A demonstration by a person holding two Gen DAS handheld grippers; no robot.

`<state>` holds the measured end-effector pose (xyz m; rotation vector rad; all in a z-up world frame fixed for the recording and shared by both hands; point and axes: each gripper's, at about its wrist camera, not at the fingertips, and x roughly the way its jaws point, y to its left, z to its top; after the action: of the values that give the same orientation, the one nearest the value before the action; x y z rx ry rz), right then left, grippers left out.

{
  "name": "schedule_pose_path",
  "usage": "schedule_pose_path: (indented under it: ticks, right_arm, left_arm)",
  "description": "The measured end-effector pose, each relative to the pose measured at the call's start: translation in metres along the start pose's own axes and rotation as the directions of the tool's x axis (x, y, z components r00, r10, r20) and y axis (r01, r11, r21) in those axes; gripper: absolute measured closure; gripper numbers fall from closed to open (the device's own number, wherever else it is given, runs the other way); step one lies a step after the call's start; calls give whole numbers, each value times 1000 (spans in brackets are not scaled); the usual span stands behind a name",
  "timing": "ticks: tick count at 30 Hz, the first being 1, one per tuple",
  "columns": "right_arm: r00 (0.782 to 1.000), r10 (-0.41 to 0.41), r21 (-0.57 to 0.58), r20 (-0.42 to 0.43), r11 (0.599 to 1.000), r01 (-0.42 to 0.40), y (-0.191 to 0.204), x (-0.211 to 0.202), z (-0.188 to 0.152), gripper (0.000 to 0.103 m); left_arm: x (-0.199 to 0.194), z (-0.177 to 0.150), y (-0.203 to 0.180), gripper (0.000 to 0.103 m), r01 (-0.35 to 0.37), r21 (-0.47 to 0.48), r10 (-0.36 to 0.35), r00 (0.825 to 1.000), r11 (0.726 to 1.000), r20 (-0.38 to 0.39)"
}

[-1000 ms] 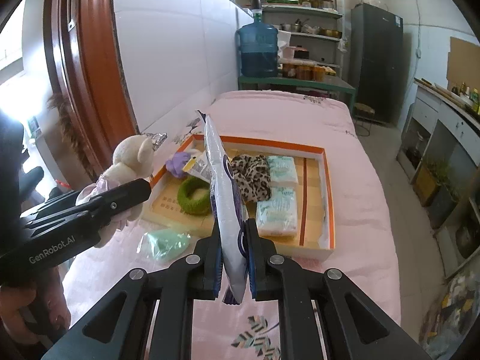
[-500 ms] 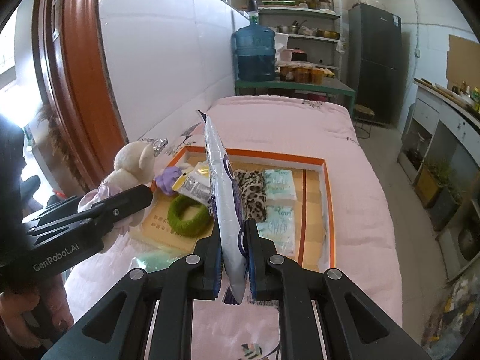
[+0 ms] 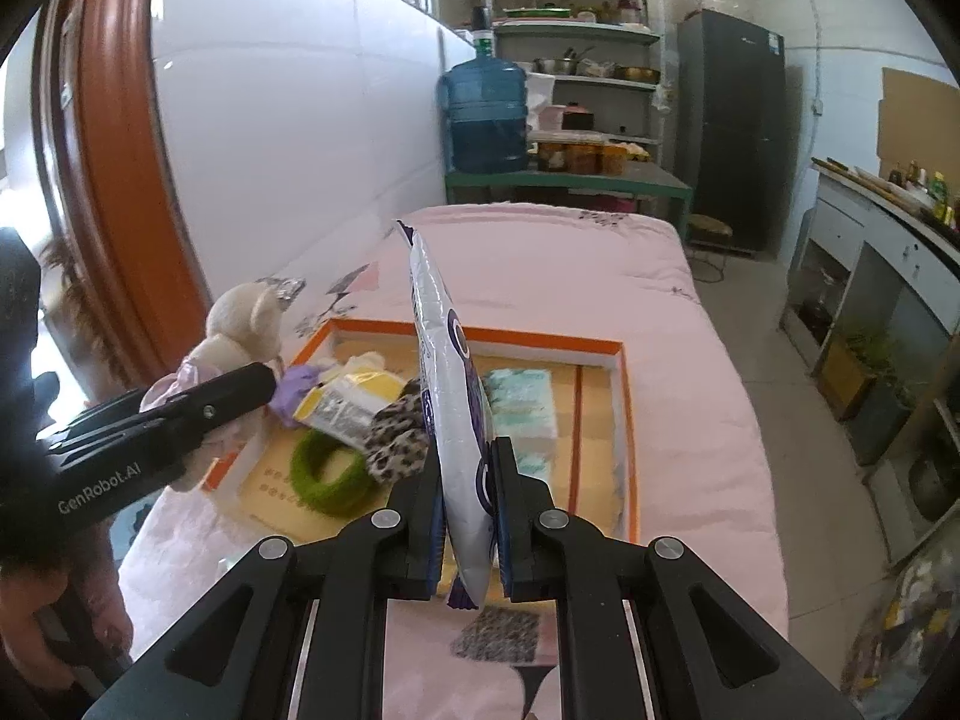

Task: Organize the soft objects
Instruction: 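Carry the teddy bear with the left tool while the right tool carries the wipe pack over the lid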

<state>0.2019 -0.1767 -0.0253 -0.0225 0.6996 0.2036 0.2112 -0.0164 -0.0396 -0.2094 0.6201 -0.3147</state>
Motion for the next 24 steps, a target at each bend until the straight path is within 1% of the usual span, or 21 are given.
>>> schedule_pose_path:
  ticks: [7,15,24]
  right_arm:
    - [1000,-26,1,1,1000,26,-8,12,7,90]
    - [998,-69,-43,-4,997,69,-11,32,20,90]
    - [995,-92,-66,-33,994,90,-16,57,26,90]
  left_arm:
    - [14,8,11,62,-10,-28,10,1000,1000,4]
    - [32,15,11,62,-14,-17,14,1000,1000,-9]
    - [48,21,13,62,-21,-10,20,1000,1000,-21]
